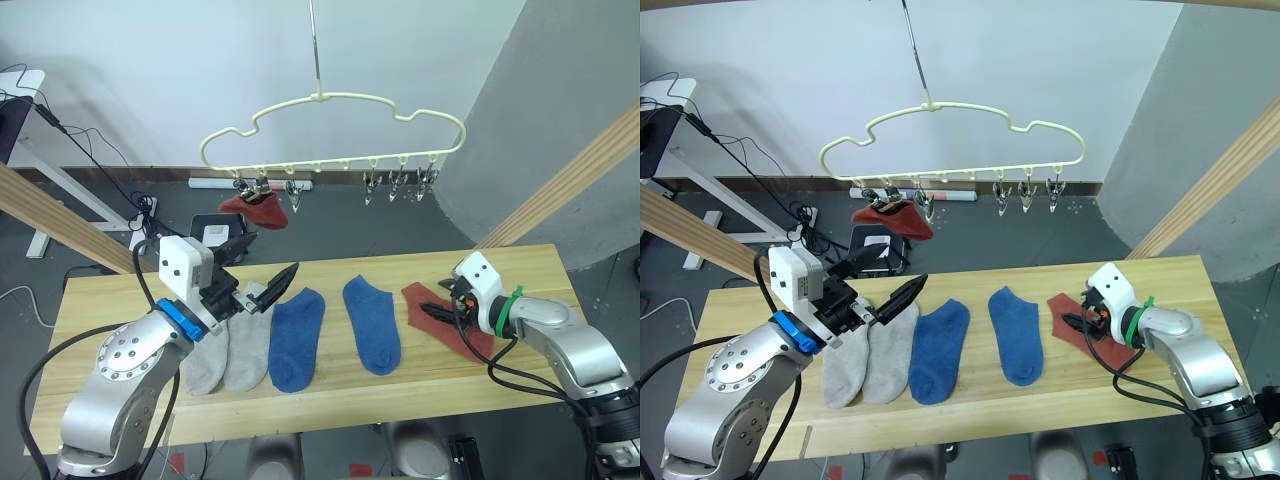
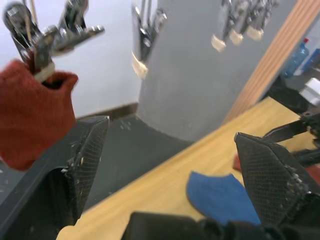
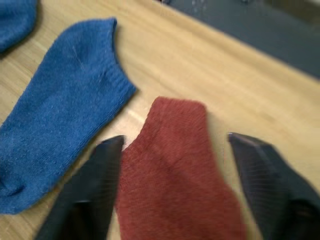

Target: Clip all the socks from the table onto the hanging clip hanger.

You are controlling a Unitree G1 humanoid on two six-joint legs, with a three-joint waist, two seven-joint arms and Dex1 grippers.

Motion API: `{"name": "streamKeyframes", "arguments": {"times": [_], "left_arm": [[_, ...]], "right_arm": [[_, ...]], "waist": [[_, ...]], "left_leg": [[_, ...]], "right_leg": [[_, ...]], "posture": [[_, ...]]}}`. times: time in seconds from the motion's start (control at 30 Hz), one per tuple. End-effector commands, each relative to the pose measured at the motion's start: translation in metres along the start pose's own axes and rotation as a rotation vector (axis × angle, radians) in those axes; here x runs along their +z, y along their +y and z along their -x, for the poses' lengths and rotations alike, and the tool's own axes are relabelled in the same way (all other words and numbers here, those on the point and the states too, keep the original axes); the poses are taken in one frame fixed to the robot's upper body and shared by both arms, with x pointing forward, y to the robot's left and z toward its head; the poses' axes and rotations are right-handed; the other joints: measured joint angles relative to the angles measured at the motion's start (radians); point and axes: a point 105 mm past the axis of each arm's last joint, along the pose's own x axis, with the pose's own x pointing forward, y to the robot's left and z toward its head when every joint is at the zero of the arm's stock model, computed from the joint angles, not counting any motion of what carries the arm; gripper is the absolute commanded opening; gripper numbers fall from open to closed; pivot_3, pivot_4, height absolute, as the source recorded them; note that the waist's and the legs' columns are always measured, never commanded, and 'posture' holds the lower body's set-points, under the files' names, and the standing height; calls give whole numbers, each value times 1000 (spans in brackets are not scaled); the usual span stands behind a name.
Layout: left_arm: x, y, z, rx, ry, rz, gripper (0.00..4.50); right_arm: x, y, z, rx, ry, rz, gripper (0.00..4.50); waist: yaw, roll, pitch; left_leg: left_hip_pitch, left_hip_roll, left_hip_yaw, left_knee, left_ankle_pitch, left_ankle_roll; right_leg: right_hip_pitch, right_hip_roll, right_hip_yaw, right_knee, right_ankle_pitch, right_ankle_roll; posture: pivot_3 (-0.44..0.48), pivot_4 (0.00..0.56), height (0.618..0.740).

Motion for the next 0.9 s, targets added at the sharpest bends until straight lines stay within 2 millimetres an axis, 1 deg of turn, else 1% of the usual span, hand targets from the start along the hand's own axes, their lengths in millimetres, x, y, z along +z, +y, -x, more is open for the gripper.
{"name": "streamKeyframes", "arguments": {"times": [0.03,0.13,0.2,0.27,0.3,0.4,0.43,0.57,0.63,0.73,0.8,0.9], "left_arm": [[1,0,-3,55,-48,-63,4500],[0,1,-5,92,-64,-90,4500],[-3,1,-7,105,-73,-92,4500],[-17,3,-10,132,-35,-90,4500],[-21,7,-13,158,-31,-82,4500],[-25,16,-18,208,-33,-78,4500],[-25,18,-24,201,-42,-89,4500],[-24,27,-43,201,-85,-111,4500],[-21,31,-49,207,-109,-121,4500],[-17,37,-54,228,-137,-137,4500],[-12,45,-56,271,-163,-166,4500],[-6,59,-54,347,-190,-219,4500]], "right_arm": [[27,2,23,28,-112,152,3725],[38,10,29,73,-164,197,3725],[53,20,33,126,-231,214,3725],[69,32,36,171,-299,225,3725],[75,38,36,185,-321,231,3725],[82,44,35,197,-341,236,3725],[85,46,35,203,-351,235,3725],[98,55,36,232,-390,255,3725],[104,58,37,245,-408,258,3725],[112,62,38,267,-433,256,3725],[117,66,39,285,-450,257,3725],[122,69,41,298,-469,256,3725]], "waist": [[1,0,0],[0,0,0],[0,0,0],[0,0,0],[-1,0,0],[-3,0,0],[-3,0,0],[-2,0,0],[-4,0,0],[-8,0,0],[-9,0,0],[-10,0,0]], "left_leg": [[0,0,0,0,0,0],[0,0,0,0,0,0],[0,0,0,0,0,0],[0,1,0,0,0,0],[1,0,0,0,0,0],[0,0,-1,1,0,0],[0,0,-1,1,0,0],[0,0,-1,2,0,0],[0,0,-1,2,0,0],[0,0,-1,2,0,0],[0,0,-1,1,0,0],[0,0,-2,2,0,0]], "right_leg": [[0,0,0,0,0,0],[0,0,0,0,0,0],[0,0,0,0,0,0],[0,1,-1,1,0,0],[1,1,0,1,0,0],[1,0,-1,1,0,0],[1,0,-1,1,0,0],[1,0,-1,1,0,0],[1,0,-1,1,0,0],[1,0,-2,1,1,0],[1,0,-2,1,1,0],[1,0,-3,2,1,0]], "posture": [[-178,340,737],[-178,340,737],[-194,341,737],[-194,341,737],[-205,341,737],[-207,341,737],[-206,343,737],[-213,342,737],[-214,340,737],[-215,340,737],[-222,339,737],[-222,339,737]]}}
